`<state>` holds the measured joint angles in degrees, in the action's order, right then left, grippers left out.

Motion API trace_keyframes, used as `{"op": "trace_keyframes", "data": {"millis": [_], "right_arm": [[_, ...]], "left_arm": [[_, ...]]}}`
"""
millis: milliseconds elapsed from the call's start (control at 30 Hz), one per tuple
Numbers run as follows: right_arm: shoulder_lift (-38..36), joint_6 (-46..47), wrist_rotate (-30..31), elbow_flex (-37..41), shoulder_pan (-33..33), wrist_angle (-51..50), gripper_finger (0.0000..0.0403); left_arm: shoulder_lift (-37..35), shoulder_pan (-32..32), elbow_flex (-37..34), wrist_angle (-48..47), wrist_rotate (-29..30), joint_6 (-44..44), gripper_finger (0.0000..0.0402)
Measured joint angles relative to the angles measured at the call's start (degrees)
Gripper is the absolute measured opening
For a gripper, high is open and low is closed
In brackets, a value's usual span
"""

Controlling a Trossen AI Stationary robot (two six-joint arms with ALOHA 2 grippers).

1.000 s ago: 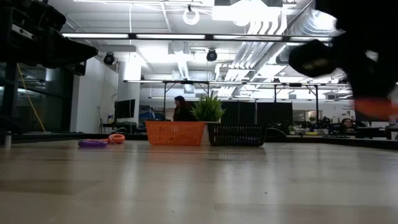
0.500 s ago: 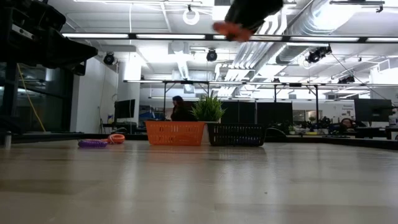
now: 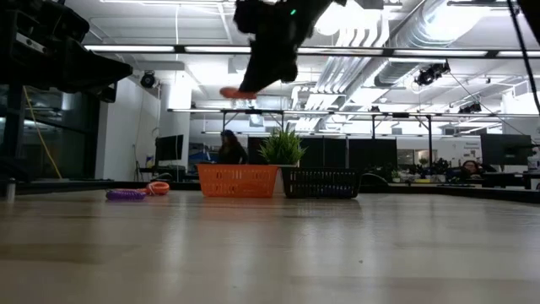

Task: Sort spring keychains into baskets
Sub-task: Put the orange spring keychain into the orange basket

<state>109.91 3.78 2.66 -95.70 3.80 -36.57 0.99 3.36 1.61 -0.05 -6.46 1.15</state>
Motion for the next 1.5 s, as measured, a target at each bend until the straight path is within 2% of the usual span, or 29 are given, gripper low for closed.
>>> {"op": "trace_keyframes", "data": {"millis": [267,700,1000,1233,1500], "right_arm": [[6.4,6.3,0.5,-4.8,6.4,0.8,0.0032],[8.1,11.9,4.3,-4.7,14.0,-0.5,0.0036],[9.2,11.9,4.3,-4.7,15.6,-1.6,0.0042],[10.1,11.7,0.4,-4.7,15.7,-1.4,0.0041],[10.4,11.2,0.4,-4.7,15.8,-2.2,0.0067]], "left_arm": [[0.0,0.0,0.0,0.0,0.0,0.0,0.0001],[0.0,0.0,0.0,0.0,0.0,0.0,0.0001],[0.0,0.0,0.0,0.0,0.0,0.0,0.0001],[0.0,0.0,0.0,0.0,0.1,0.0,0.0001],[0.0,0.0,0.0,0.0,0.1,0.0,0.0001]]}}
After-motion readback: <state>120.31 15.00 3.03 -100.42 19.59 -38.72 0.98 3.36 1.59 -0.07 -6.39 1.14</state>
